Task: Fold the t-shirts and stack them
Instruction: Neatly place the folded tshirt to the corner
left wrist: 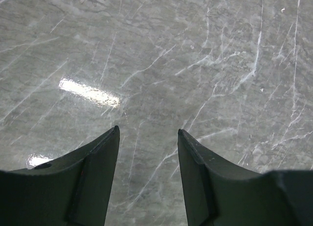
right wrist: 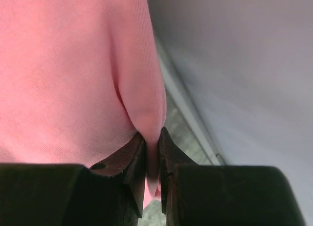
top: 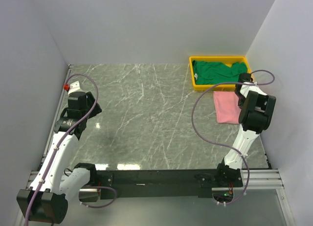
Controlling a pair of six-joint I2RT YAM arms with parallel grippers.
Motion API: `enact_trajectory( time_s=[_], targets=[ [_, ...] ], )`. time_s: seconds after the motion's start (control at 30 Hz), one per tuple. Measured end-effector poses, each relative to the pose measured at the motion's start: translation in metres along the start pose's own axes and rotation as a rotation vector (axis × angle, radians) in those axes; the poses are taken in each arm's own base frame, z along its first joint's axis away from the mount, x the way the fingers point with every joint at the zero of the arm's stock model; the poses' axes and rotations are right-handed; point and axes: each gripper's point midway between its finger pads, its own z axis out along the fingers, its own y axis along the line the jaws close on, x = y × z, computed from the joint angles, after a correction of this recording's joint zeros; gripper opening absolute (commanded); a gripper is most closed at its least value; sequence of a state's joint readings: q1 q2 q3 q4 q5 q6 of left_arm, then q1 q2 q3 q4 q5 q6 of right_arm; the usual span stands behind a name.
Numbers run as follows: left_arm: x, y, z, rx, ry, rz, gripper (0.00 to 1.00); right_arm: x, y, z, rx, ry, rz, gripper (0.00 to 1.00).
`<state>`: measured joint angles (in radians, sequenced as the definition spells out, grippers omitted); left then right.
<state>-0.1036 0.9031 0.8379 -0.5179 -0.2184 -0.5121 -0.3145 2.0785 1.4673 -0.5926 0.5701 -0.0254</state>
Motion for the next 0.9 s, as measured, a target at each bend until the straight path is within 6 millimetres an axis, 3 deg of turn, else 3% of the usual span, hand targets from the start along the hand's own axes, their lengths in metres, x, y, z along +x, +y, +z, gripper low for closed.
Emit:
enact_trajectory(
  time_s=[0.2, 0.33, 0.43, 0.6, 0.73, 0.8, 0.9],
  targets=[
    [0.0, -0.001, 0.001, 0.006, 0.006, -0.003, 0.57, 0.002, -0.017, 0.005, 0.069, 0.006, 0.03, 0.0],
    [0.0, -0.001, 0.001, 0.009, 0.005, -0.003, 0.56, 0.007, -0.023, 0.008, 0.113, 0.012, 0.057, 0.38],
    [0.0, -0.001, 0.001, 0.009, 0.005, -0.003, 0.56, 0.009, -0.029, 0.009, 0.153, 0.012, 0.066, 0.47],
    [0.0, -0.002, 0.001, 0.012, 0.006, -0.003, 0.56, 0.003, -0.037, 0.002, 0.177, -0.013, 0.09, 0.48],
    [0.0, -0.002, 0.001, 0.014, 0.005, -0.004, 0.56, -0.01, -0.04, -0.016, 0.17, -0.067, 0.127, 0.52],
    [0.0, -0.002, 0.0, 0.015, 0.003, -0.005, 0.56, -0.019, -0.035, -0.03, 0.143, -0.108, 0.141, 0.53],
    [-0.001, -0.002, -0.001, 0.019, -0.001, -0.006, 0.57, -0.033, -0.01, -0.053, 0.066, -0.177, 0.125, 0.54]
  ],
)
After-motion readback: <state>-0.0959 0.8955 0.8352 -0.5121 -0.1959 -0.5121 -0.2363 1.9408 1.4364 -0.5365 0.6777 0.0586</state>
